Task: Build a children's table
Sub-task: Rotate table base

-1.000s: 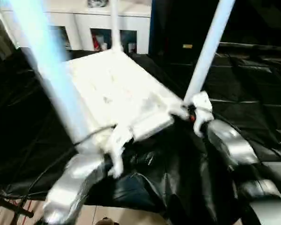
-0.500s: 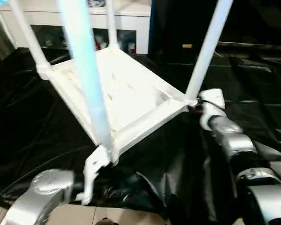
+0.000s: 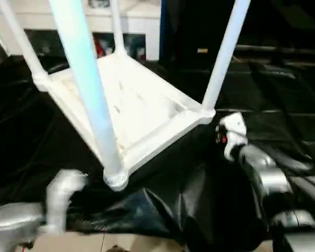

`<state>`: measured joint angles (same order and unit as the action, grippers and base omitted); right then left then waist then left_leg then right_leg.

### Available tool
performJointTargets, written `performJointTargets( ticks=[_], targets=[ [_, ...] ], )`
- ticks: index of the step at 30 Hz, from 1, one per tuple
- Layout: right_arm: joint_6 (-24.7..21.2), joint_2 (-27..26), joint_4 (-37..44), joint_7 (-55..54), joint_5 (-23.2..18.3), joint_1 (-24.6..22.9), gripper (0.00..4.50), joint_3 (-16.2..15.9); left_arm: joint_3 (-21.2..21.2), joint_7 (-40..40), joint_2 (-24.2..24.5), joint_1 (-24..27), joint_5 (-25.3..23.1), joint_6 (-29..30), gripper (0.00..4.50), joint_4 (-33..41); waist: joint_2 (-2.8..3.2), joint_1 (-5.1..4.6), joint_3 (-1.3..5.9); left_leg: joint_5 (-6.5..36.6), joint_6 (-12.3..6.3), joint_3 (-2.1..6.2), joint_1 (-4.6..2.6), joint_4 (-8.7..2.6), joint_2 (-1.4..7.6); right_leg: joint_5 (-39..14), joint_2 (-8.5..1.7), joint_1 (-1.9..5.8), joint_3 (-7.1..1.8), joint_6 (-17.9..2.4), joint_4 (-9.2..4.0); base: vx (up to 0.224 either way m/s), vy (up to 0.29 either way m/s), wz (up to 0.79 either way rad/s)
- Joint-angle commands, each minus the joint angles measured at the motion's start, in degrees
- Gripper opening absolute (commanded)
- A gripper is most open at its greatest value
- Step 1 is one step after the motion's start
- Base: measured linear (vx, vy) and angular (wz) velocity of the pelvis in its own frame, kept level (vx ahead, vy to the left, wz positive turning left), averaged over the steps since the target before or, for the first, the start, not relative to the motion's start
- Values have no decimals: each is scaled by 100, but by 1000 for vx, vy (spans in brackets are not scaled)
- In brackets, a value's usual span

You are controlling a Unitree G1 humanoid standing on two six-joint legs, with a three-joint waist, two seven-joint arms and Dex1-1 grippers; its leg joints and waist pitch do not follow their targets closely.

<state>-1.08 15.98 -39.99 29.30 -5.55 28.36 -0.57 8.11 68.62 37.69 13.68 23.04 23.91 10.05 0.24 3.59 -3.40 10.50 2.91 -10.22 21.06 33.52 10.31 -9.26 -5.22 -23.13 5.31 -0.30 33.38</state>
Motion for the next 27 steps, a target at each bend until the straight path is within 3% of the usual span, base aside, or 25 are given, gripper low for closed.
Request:
performJointTargets(
  ticks=[1, 5, 6, 10, 11, 12, 14, 15, 20, 22, 25, 27],
  targets=[
    [-45, 51, 231, 74, -123, -88, 316, 32, 496, 220, 184, 193, 226, -67, 448, 248, 16, 27, 263, 2149, -40, 105, -83, -527, 301, -2183, -314, 200, -322, -1068, -388, 0, 0, 0],
    [-121, -2, 427, 71, -109, -255, 316, 27, 1150, 141, 379, 246, 663, 176, 448, 788, 66, 37, 243, 2460, 67, 109, -125, -544, 304, -2272, -302, 161, -327, -1106, -394, 0, 0, 0],
    [-142, -19, 464, 72, -109, -278, 316, 23, 1210, 20, 358, 103, 716, 178, 448, 852, 49, 51, 241, 2525, 98, 105, -141, -544, 302, -2237, -286, 154, -330, -1110, -394, 0, 0, 0],
    [-242, -110, 594, 88, -114, -340, 316, -18, 1191, -549, 7, -716, 946, -138, 448, 915, 81, 158, 267, 2441, 199, 103, -168, -529, 291, -2075, -306, 166, -344, -1095, -379, 0, 0, 0],
    [-242, -110, 594, 88, -114, -340, 316, -18, 1191, -549, 7, -716, 946, -138, 448, 915, 75, 160, 272, 2387, 209, 106, -145, -528, 289, -2007, -311, 189, -346, -1110, -359, 0, 0, 0],
    [-258, -129, 637, 88, -114, -365, 316, -48, 1083, -706, -137, -859, 1004, -92, 448, 1047, 87, 161, 297, 2240, 220, 117, -112, -527, 292, -1830, -313, 230, -343, -1123, -317, 0, 0, 0],
    [-271, -158, 686, 95, -114, -394, 316, -89, 881, -892, -326, -1025, 1063, 25, 448, 1244, 67, 164, 308, 2114, 205, 105, -115, -505, 287, -1682, -318, 226, -349, -1172, -306, 0, 0, 0],
    [-278, -209, 712, 63, -92, -409, 316, -126, 534, -1141, -641, -1277, 960, 132, 448, 1384, 80, 164, 326, 2028, 192, 99, -106, -496, 283, -1587, -314, 242, -350, -1198, -288, 0, 0, 0],
    [-302, -317, 706, 4, -27, -378, 316, -160, 94, -1412, -1046, -1627, 778, 49, 448, 1224, 44, 162, 340, 1813, 117, 95, -68, -463, 255, -1751, -324, 278, -347, -1106, -313, 0, 0, 0],
    [-326, -447, 585, -111, 68, -272, 316, -224, -297, -1563, -1574, -2008, 999, 78, 448, 1138, 61, 162, 343, 1795, 133, 86, -97, -456, 259, -1788, -314, 249, -344, -1090, -333, 0, 0, 0],
    [-334, -520, 423, -205, 155, -147, 316, -265, -413, -1731, -2129, -2351, 1704, 335, 448, 1188, 70, 178, 364, 1864, 208, 89, -107, -448, 266, -1646, -303, 243, -333, -1189, -312, 0, 0, 0],
    [-347, -523, 379, -224, 168, -117, 316, -272, -439, -1775, -2237, -2430, 1769, 350, 448, 1163, 52, 175, 376, 1744, 172, 89, -72, -433, 256, -1387, -297, 279, -329, -1250, -277, 0, 0, 0]
  ],
)
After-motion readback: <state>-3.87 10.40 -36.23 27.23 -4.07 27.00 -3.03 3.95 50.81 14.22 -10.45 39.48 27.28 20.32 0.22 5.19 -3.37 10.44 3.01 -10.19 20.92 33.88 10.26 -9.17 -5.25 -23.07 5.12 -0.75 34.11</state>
